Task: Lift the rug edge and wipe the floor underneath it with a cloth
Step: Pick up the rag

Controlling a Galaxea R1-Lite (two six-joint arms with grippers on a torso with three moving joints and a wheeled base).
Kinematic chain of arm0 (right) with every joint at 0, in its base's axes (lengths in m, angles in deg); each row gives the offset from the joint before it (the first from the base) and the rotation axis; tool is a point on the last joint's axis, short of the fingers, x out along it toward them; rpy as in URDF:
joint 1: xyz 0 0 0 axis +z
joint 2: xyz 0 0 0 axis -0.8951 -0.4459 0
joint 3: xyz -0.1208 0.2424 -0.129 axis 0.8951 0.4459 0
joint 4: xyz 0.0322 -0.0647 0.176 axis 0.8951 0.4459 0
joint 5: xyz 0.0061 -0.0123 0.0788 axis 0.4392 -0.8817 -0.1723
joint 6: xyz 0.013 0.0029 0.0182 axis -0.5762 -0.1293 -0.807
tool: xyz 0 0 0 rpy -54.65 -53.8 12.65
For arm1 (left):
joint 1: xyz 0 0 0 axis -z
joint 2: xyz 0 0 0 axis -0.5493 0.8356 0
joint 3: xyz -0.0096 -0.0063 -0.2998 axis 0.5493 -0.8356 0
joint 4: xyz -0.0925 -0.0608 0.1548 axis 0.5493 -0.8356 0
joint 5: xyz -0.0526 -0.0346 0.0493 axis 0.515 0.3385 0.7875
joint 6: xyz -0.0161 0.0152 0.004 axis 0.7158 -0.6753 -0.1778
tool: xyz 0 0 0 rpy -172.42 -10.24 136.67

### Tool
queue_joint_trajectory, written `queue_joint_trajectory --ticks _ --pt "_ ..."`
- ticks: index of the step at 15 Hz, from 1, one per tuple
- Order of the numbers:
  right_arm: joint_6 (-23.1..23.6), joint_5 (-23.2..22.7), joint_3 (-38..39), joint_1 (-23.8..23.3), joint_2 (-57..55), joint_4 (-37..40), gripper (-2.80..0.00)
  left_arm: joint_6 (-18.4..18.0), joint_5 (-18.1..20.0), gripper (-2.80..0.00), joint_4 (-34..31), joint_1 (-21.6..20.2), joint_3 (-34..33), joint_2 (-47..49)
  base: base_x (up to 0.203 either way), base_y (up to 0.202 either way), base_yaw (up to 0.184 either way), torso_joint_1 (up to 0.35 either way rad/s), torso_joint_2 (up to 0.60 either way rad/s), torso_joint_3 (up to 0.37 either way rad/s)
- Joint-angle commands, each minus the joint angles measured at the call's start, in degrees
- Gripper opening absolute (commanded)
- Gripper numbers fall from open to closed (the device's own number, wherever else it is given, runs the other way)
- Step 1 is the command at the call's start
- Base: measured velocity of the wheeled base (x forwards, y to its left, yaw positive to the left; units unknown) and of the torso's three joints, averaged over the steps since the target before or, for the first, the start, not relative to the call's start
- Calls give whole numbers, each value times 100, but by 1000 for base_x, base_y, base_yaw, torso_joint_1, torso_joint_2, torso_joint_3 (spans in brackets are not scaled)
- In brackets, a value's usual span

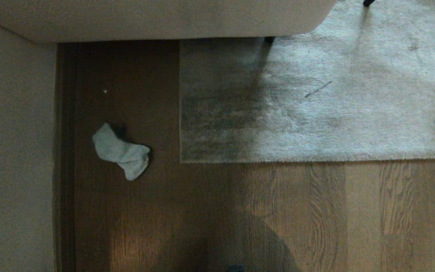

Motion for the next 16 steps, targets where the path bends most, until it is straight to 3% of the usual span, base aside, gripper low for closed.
queue_joint_trajectory --ticks 1,16 --pt "4 0 0 0 0 -1 -280 3 -4 -280 1 -1 1 0 0 0 0 2 1 -193" --pt "4 0 0 0 0 -1 -280 12 -4 -280 1 -1 1 0 0 0 0 2 2 -198"
